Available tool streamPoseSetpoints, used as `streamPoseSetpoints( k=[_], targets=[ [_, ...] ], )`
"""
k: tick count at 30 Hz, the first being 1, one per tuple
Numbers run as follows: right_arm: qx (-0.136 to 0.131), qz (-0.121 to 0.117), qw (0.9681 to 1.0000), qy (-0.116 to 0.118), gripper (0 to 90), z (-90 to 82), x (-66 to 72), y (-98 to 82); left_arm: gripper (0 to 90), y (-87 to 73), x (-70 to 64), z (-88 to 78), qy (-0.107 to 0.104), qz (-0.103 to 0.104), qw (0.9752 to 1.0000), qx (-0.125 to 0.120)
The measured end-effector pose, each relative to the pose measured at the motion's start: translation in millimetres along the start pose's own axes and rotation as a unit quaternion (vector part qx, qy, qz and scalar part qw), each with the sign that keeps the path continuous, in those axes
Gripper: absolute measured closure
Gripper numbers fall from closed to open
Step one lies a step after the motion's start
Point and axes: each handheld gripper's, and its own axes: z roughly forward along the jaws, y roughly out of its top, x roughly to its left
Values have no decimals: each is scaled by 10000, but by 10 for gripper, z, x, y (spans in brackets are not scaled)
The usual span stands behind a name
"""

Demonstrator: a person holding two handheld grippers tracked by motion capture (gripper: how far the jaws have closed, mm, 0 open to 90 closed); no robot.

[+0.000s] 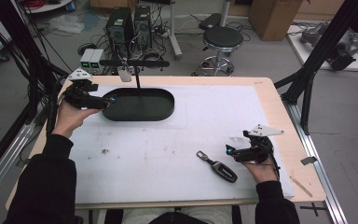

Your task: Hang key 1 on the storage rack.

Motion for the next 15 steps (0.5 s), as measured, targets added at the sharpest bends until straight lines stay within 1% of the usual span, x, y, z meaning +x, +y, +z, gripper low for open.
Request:
streamPoseSetpoints(
  k=[7, 10, 12, 14, 15],
  targets=[
    [33, -4, 10000, -10, 22, 7, 4, -1, 129, -205, -27, -26, -40, -48, 9999, 85],
    [31, -1, 10000, -16, 22, 9, 2, -1, 129, -288, -35, -23, -131, -94, 9997, 169],
    [41, 16, 10000, -19, 22, 6, 2, -1, 129, -342, -45, -27, -128, -77, 9997, 177],
    [30, 23, 10000, -15, 22, 8, 0, -3, 129, -394, -52, -35, -137, -116, 9997, 162],
    [36, 19, 10000, -17, 22, 9, 0, -4, 129, -413, -57, -36, -142, -118, 9996, 208]
  ],
)
